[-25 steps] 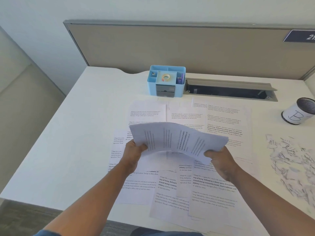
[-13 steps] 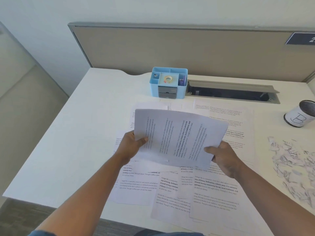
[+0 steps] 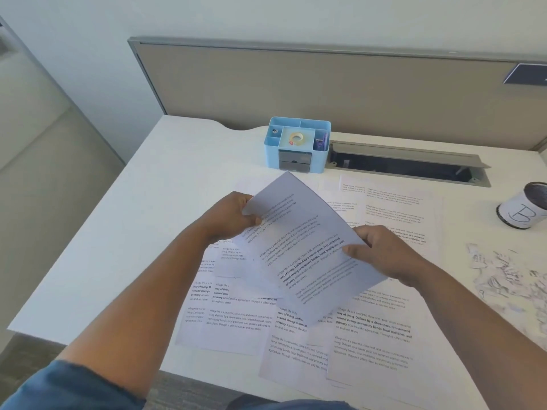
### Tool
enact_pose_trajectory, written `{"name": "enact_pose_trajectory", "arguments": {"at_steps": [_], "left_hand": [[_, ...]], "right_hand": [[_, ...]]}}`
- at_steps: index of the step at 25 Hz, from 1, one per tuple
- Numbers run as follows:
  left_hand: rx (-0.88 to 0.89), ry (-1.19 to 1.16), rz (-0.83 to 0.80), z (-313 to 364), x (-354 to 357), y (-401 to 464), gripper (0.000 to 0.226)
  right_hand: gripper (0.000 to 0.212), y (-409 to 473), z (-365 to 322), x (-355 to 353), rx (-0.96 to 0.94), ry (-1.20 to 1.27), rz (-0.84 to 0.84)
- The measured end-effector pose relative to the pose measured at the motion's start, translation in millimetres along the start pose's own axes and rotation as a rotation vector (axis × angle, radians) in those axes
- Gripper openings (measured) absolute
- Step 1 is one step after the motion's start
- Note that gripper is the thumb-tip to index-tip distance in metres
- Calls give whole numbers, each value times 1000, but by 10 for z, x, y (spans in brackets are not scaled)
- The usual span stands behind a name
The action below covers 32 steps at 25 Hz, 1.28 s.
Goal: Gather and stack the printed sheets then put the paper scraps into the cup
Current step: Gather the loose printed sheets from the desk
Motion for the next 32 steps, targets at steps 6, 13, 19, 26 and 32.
{"name": "enact_pose_trajectory", "arguments": {"at_steps": [6, 13, 19, 26, 32], "left_hand": [[-4, -67, 191, 4, 93, 14, 23], [-338, -139, 413, -774, 326, -59, 44], [-516, 9, 366, -1161, 522, -45, 61], [-640, 207, 329, -1217, 550, 102, 87], [-677, 54, 322, -1302, 502, 232, 88]], "right_hand": [[17, 121, 192, 83, 60, 89, 61], [21, 284, 572, -45, 205, 443, 228], [25, 437, 668, 11, 273, 612, 270], [27, 622, 709, 127, 322, 609, 233], [27, 738, 751, 188, 356, 577, 234]]}}
Point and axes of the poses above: each hand's wrist, its own y-axis towards the middle knuckle, its own x-axis out of the palm, z = x × y, the point moved 5 cm from there along y, towards the middle knuckle, and after that the axes turned 10 degrees about z, right-handed, at the moved point
